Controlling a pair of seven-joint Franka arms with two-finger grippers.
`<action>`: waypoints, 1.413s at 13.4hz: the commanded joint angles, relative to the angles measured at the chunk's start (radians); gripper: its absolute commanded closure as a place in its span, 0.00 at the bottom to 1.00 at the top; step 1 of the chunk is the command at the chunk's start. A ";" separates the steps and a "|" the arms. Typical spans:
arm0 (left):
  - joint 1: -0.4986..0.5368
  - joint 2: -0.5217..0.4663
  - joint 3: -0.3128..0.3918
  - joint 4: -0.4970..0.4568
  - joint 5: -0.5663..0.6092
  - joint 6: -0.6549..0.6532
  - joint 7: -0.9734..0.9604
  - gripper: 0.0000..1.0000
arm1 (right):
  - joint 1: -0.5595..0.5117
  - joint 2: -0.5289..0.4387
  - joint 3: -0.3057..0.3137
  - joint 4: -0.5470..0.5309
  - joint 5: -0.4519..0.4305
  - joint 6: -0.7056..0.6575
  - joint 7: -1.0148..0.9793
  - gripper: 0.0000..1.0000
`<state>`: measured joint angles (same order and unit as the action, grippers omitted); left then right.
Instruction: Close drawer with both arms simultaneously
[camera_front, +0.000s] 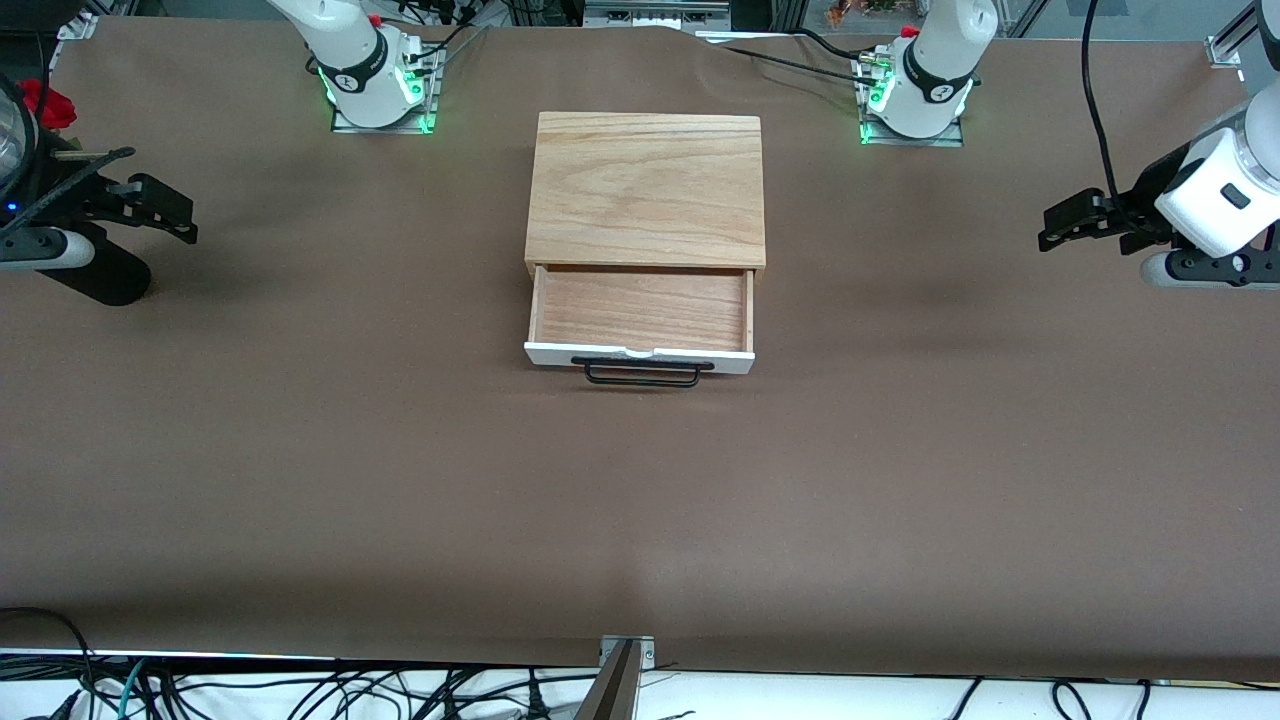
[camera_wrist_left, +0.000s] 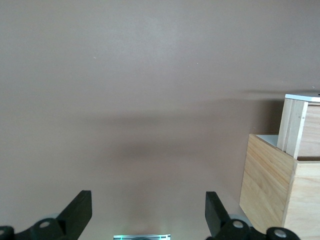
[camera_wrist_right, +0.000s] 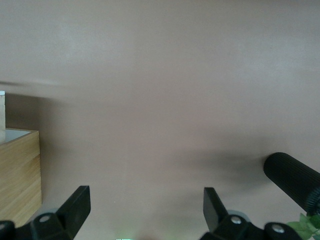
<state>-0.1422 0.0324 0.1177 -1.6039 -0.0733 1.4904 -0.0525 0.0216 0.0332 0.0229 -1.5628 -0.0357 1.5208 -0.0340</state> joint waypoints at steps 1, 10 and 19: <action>-0.002 0.001 0.003 0.012 -0.003 -0.002 0.010 0.00 | -0.011 0.005 0.014 0.018 0.007 -0.019 0.019 0.00; 0.001 0.007 0.005 0.016 -0.005 -0.002 0.014 0.00 | -0.003 0.005 0.018 0.007 0.019 -0.013 0.019 0.00; 0.001 0.009 0.005 0.016 -0.005 -0.002 0.016 0.00 | -0.003 0.005 0.029 -0.013 0.062 -0.004 0.020 0.00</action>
<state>-0.1414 0.0330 0.1181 -1.6038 -0.0733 1.4904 -0.0521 0.0239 0.0438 0.0449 -1.5716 0.0070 1.5191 -0.0303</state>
